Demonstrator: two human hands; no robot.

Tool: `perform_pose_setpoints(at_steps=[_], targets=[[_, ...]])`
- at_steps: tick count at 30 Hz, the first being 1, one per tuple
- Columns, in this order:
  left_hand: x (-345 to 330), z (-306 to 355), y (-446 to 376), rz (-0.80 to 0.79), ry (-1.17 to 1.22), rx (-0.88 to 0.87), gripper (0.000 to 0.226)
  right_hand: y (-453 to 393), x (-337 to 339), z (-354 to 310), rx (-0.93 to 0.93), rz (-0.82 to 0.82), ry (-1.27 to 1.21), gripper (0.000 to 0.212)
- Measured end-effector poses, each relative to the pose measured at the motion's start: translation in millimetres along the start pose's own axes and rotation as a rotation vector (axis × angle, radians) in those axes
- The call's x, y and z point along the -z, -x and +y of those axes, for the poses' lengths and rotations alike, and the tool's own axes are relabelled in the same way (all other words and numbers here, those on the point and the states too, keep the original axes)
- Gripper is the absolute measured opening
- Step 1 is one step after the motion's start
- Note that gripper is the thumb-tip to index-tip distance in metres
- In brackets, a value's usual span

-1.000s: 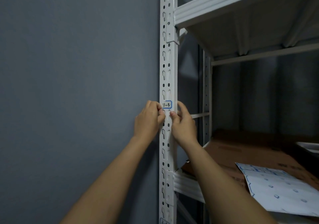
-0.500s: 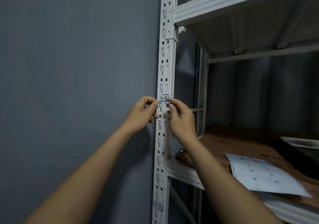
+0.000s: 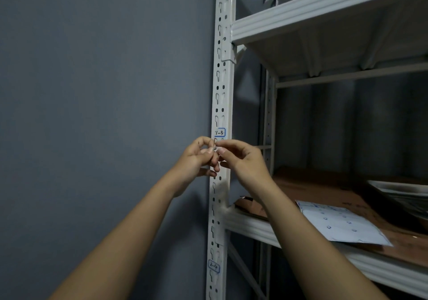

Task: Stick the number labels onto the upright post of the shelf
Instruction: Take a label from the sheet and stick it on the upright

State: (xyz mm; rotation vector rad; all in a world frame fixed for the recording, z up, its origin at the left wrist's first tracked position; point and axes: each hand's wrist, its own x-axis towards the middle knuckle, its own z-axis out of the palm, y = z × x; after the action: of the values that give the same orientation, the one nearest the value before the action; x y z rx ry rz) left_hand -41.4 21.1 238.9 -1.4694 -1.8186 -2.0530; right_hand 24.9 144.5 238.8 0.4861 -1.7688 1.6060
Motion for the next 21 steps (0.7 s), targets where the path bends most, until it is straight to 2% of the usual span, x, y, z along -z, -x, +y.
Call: perform_pose_setpoints(at_steps=[3, 7, 12, 15, 19, 21], targets=[[-5, 0, 13, 0.023, 0.032, 0.004, 0.015, 16, -5, -4, -0.004, 0.003, -0.009, 0.017], [-15, 0, 35, 0.025, 0.025, 0.015, 0.014, 38, -9, -5, 0.005, 0.098, 0.051, 0.010], [-24, 8, 49, 0.076, -0.019, 0.021, 0.014, 53, -12, -8, 0.112, 0.175, 0.341, 0.016], [-27, 17, 49, 0.124, -0.070, -0.006, 0.013, 53, -12, -15, 0.173, 0.201, 0.433, 0.016], [-30, 25, 45, 0.221, -0.077, -0.050, 0.009, 49, -10, -18, 0.102, 0.255, 0.296, 0.026], [-30, 27, 44, 0.241, -0.110, -0.070, 0.009, 50, -9, -22, 0.054, 0.255, 0.185, 0.023]])
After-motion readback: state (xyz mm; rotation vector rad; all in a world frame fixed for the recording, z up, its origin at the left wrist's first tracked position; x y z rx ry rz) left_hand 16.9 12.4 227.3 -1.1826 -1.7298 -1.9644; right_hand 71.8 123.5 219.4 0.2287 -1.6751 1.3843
